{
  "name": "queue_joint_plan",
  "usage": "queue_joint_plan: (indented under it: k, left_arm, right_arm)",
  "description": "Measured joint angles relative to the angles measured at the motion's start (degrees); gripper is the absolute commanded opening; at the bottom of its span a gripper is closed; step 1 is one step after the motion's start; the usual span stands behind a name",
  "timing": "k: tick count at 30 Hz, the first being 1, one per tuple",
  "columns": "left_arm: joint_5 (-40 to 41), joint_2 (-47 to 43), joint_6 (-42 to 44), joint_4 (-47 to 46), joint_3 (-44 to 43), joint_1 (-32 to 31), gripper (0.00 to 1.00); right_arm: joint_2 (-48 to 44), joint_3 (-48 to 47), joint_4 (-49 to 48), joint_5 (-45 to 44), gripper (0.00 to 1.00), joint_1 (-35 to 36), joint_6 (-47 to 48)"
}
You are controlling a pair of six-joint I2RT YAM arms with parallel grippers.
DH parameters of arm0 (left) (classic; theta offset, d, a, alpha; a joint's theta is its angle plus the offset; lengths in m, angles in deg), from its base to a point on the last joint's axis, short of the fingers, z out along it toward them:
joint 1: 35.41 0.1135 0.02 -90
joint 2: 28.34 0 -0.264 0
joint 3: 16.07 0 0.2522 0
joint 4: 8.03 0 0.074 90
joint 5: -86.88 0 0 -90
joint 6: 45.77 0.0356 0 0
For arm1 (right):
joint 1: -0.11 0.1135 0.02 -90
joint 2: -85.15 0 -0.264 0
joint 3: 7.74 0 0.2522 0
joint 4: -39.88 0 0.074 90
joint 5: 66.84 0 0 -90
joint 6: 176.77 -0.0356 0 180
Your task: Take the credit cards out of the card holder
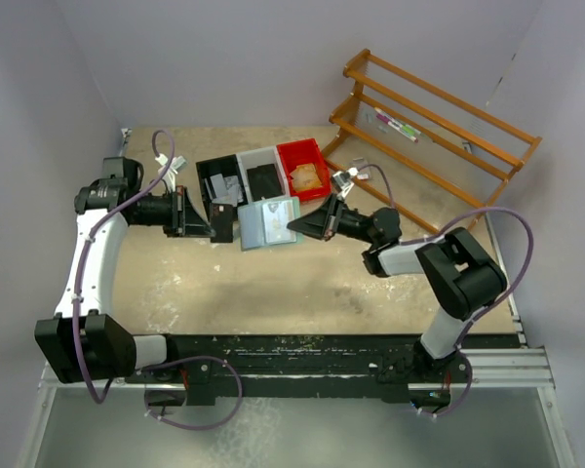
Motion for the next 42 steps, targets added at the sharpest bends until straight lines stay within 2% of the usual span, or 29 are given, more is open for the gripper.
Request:
queue_joint_plan:
  k: [4, 11, 21, 30, 33, 36, 38, 42]
  left_arm:
    - [5.6, 1.5, -0.2, -0.4, -0.7, 0.0, 0.0]
    - [8.8, 6.4, -5.2, -8.1, -4.0, -1.0, 0.0]
    - [9.0, 29.8, -14.3, -22.1, -16.9, -7.9, 0.0]
    - [9.2, 48.9, -18.0, -25.5, -31.6, -12.5, 0.0]
    - [10.0, 52.4, -18.2, -25.8, -34.6, -13.1, 0.26]
    - [11.7, 54.8, -18.1, -25.8, -36.2, -13.2, 0.35]
    - [13.4, 55.9, -18.0, -25.6, -36.8, -13.2, 0.45]
    - [14.6, 56.1, -17.0, -24.0, -37.8, -13.4, 0.53]
  right_arm:
    - [-4.4, 3.4, 0.4, 1.6, 0.0, -3.7, 3.7]
    - [-11.9, 7.7, 4.5, 3.2, 0.0, -3.9, 10.3]
    - [-19.8, 17.6, 15.1, 3.2, 0.0, -3.9, 17.2]
    - [-21.0, 18.9, 22.1, 2.7, 0.0, -3.9, 22.6]
    - [-19.9, 18.9, 21.7, 2.4, 0.0, -3.9, 22.7]
    - [-18.1, 18.8, 21.1, 1.7, 0.0, -3.9, 22.5]
    - [-16.8, 18.6, 20.8, 1.6, 0.0, -3.9, 22.4]
    - [-13.5, 16.6, 20.3, 1.5, 0.0, -3.4, 22.1]
